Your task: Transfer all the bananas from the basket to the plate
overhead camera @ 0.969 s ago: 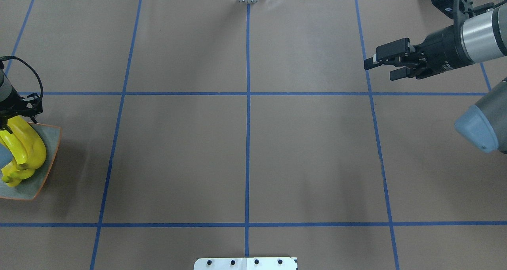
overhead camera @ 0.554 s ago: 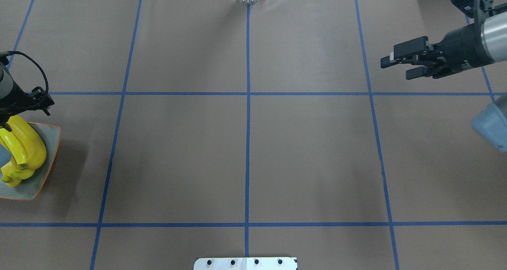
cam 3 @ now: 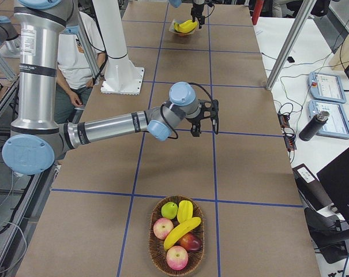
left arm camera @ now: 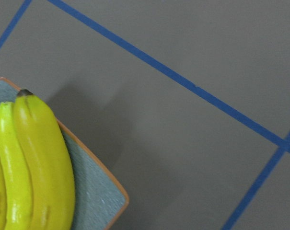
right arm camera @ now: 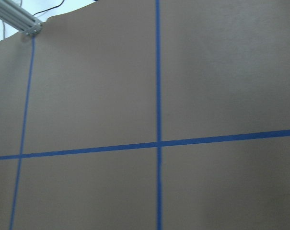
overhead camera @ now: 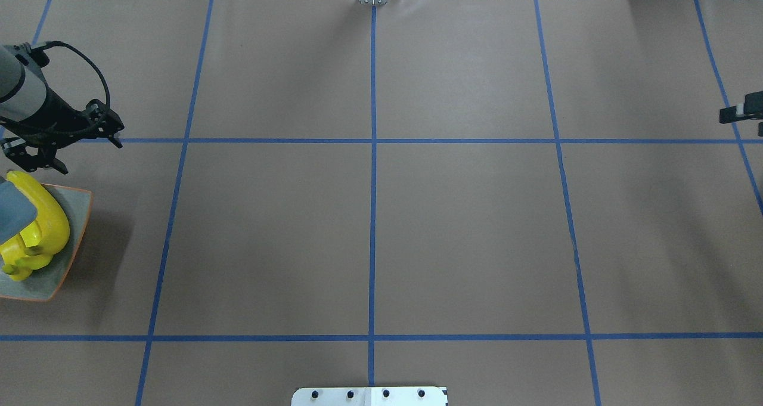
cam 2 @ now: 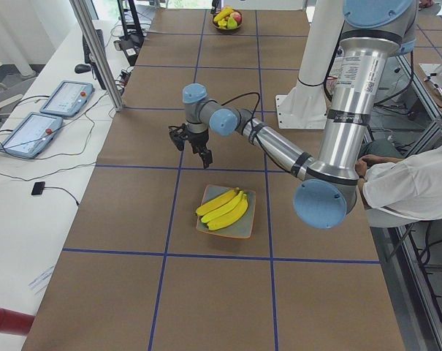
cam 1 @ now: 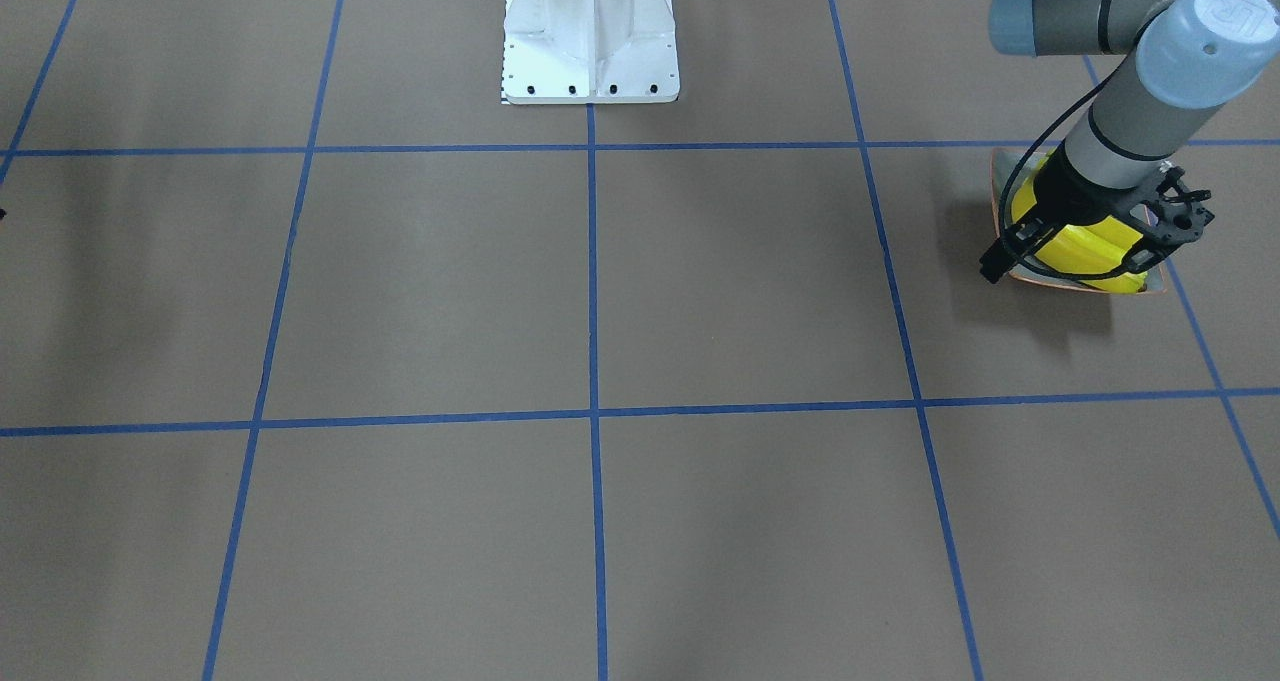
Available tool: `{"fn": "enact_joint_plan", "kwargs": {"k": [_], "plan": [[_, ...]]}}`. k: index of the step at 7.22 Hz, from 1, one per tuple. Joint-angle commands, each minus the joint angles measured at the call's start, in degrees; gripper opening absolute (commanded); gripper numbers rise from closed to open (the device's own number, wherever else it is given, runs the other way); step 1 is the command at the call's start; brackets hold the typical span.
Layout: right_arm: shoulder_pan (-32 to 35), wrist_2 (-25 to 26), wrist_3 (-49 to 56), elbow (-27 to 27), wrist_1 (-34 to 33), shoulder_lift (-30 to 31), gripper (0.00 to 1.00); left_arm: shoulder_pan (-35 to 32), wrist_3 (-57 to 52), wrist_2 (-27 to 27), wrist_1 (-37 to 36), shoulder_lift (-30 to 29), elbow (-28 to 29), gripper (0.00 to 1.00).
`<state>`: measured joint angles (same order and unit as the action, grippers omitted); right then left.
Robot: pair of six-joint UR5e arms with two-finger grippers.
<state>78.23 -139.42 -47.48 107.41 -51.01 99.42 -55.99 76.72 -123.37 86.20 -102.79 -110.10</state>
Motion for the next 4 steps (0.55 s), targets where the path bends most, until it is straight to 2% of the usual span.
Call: {"fn": "enact_joint_plan", "kwargs": {"k": [1,3,4], "plan": [[8.0,0.5,22.1,-7.0,-0.4,5.1,1.00,0.2,2.7,-0.6,0.0,-3.4,0.0,1.00],[11.8,2.4,42.9,-15.7,-0.5,4.7,1.00,0.3,4.0,-0.6,0.0,-4.2,0.1,1.00],[11.9,5.8,50.6,-17.7,-0.5,4.6,1.00,0.3,4.1,-0.6,0.0,-4.3,0.1,1.00]]}}
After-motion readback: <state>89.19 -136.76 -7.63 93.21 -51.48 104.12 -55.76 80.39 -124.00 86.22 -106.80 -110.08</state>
